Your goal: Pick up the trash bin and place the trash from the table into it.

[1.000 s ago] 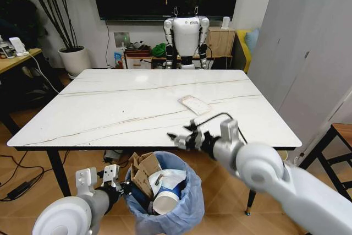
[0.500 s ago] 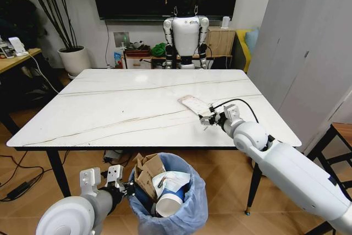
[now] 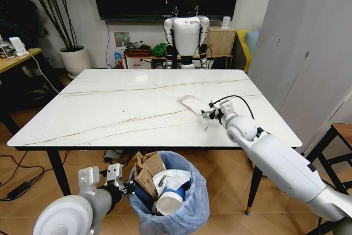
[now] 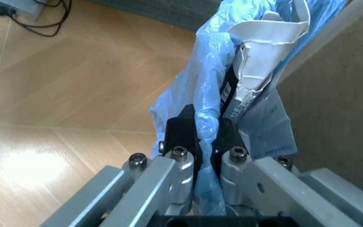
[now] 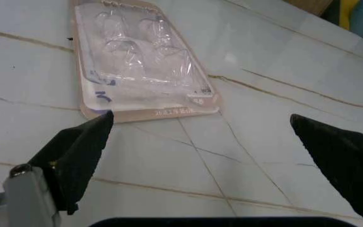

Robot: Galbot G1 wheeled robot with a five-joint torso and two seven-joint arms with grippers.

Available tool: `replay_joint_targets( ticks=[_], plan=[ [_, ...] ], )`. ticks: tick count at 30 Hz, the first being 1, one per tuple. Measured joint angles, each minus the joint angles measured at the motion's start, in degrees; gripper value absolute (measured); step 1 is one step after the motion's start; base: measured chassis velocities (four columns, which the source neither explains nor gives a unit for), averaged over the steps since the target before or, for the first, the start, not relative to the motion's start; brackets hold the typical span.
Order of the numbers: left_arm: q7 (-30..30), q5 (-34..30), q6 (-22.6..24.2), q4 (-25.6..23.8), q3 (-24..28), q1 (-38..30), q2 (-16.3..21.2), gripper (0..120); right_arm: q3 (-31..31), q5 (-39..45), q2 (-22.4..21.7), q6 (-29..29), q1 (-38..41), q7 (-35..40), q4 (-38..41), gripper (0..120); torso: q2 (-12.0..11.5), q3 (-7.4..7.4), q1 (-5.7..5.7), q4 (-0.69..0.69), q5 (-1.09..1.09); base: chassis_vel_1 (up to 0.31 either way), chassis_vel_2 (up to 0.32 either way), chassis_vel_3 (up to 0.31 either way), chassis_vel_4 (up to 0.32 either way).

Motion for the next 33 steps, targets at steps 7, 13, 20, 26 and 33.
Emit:
replay_joint_targets(
  ticks=[7,13,20,26,33],
  plan=[
    [0.0,0.0,0.0,0.0,0.2,0.1,-0.2,0,0.0,0.1,1.1,0.5,0.2,0.3,-0.9,100,0.0,0.0,0.0,0.02,-0.01,0.0,0.0,0.0,0.0],
    [0.0,0.0,0.0,-0.1,0.2,0.1,-0.1,0,-0.1,0.3,1.1,0.5,0.7,0.3,-1.1,100,0.0,0.0,0.0,0.01,-0.01,0.0,0.0,0.0,0.0],
    [0.1,-0.4,0.0,-0.5,0.4,0.0,0.2,0,-0.1,1.2,1.1,0.5,0.7,0.4,-1.5,100,0.0,0.0,0.0,0.01,-0.01,0.0,0.0,0.0,0.0],
    [0.1,-0.5,0.0,-0.7,0.5,0.0,0.2,0,0.0,2.4,1.3,0.3,0.9,0.9,-1.8,100,0.0,0.0,0.0,0.01,0.0,0.0,0.0,0.0,0.0],
    [0.2,-0.6,0.0,-0.9,0.3,0.1,0.5,0,-0.1,3.1,2.1,0.2,1.7,1.2,-2.8,100,0.0,0.0,0.0,0.01,0.0,0.0,0.0,0.0,0.0]
  ],
)
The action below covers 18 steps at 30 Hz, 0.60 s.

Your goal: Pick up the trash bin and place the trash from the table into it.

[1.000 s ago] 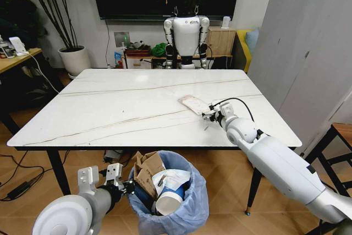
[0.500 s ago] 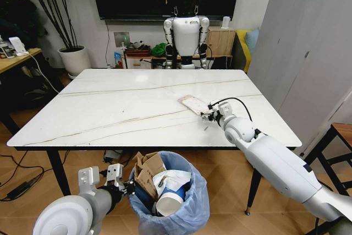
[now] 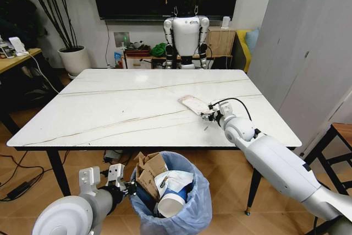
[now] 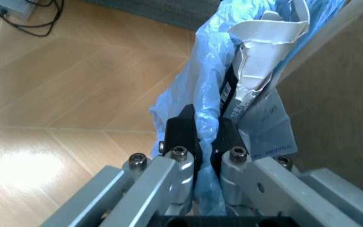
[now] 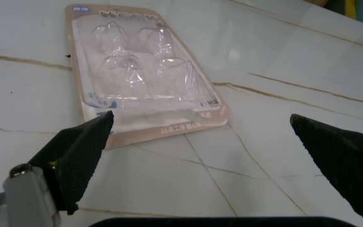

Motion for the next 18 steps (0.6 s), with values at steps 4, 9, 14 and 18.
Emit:
replay_joint_targets(
  ticks=[4,9,14,18],
  plan=[
    [0.0,-0.1,0.0,0.0,-0.1,0.1,0.0,0,-0.3,-0.1,1.1,0.0,0.9,0.0,-0.9,100,0.0,0.0,0.0,0.0,0.0,0.0,0.0,0.0,0.0],
    [0.1,-0.3,0.0,0.0,-0.2,-0.1,0.0,0,-0.8,-0.7,2.1,0.5,1.8,0.0,-2.0,100,0.0,0.0,0.0,0.01,-0.01,0.0,0.0,0.0,0.0],
    [0.2,-0.4,0.0,0.2,-0.3,-0.5,0.1,0,-1.2,-1.2,2.7,0.9,2.3,-0.2,-2.3,100,0.0,0.0,0.0,0.0,-0.01,0.0,0.0,0.0,0.0],
    [0.8,-0.3,0.0,0.4,-0.3,-0.7,0.1,0,-1.9,-3.4,3.4,2.6,2.6,-0.8,-2.9,100,0.0,0.0,0.0,0.01,-0.01,0.0,0.0,0.0,0.0]
  ],
)
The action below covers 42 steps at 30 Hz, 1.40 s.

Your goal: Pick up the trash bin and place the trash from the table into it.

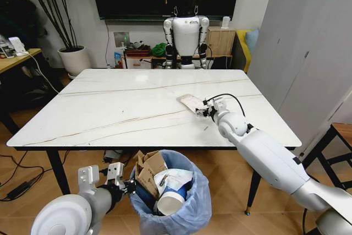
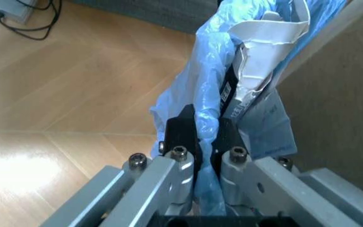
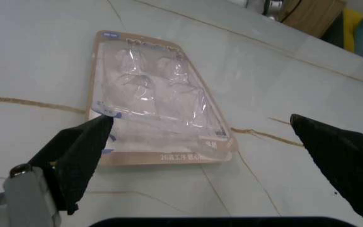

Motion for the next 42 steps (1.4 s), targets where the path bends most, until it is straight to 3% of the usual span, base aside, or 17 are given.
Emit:
replay_joint_targets(
  ticks=[15,24,42],
  plan=[
    [1.3,0.9,0.0,0.2,-0.1,0.0,0.5,0,-1.2,-14.0,1.5,6.2,-0.1,-3.4,-2.9,100,0.0,0.0,0.0,0.0,0.0,0.0,0.0,0.0,0.0],
    [1.7,1.1,0.0,0.2,-0.1,0.0,0.6,0,-1.8,-15.6,1.0,7.4,-0.7,-4.6,-2.7,93,0.0,0.0,0.0,-0.01,0.01,0.0,0.0,0.0,0.0],
    [2.6,1.6,0.0,0.2,-0.3,0.1,0.8,0,-2.1,-14.1,1.2,8.5,-1.7,-4.8,-2.1,26,0.0,0.0,0.0,0.0,0.01,0.0,0.0,0.0,0.0]
  ],
)
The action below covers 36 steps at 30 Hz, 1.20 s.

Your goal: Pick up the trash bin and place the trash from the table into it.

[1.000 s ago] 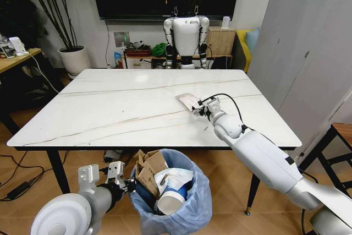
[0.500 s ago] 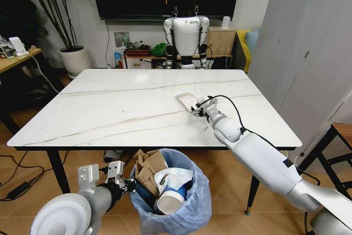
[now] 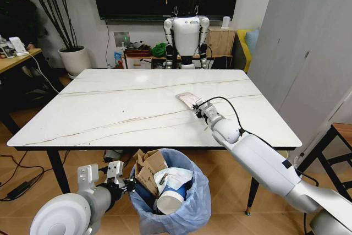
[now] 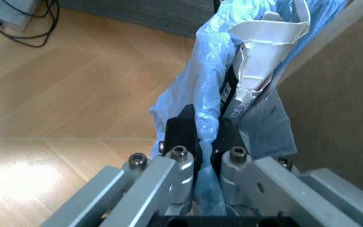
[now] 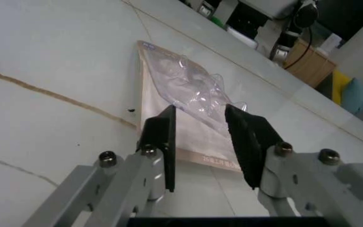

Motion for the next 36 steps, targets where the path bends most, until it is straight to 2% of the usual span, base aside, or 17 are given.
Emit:
replay_joint_targets(
  ticks=[3,4,7,20,36],
  plan=[
    [0.2,-0.1,0.0,0.0,-0.1,-0.1,0.3,0,0.0,0.8,-0.5,0.0,-0.3,0.0,0.4,14,0.0,0.0,0.0,0.0,0.0,0.0,0.0,0.0,0.0],
    [0.2,-0.1,0.0,0.0,-0.1,-0.1,0.3,0,0.0,0.8,-0.5,0.0,-0.3,0.0,0.4,14,0.0,0.0,0.0,0.0,0.0,0.0,0.0,0.0,0.0],
    [0.4,-0.2,0.0,0.1,-0.2,-0.1,0.3,0,0.1,1.0,-0.7,0.1,-0.5,-0.1,0.5,0,0.0,0.0,0.0,-0.01,0.0,0.0,0.0,0.0,0.0],
    [0.5,0.0,0.0,0.0,-0.1,0.3,0.3,0,1.5,3.0,-1.2,0.4,-1.8,1.0,2.2,0,0.0,0.0,0.0,0.0,0.0,0.0,0.0,0.0,0.0],
    [0.5,0.2,0.0,-0.1,-0.2,0.4,0.0,0,4.1,11.4,-6.5,-1.4,-3.0,6.8,12.5,0,0.0,0.0,0.0,-0.01,0.0,0.0,0.0,0.0,0.0]
  ],
)
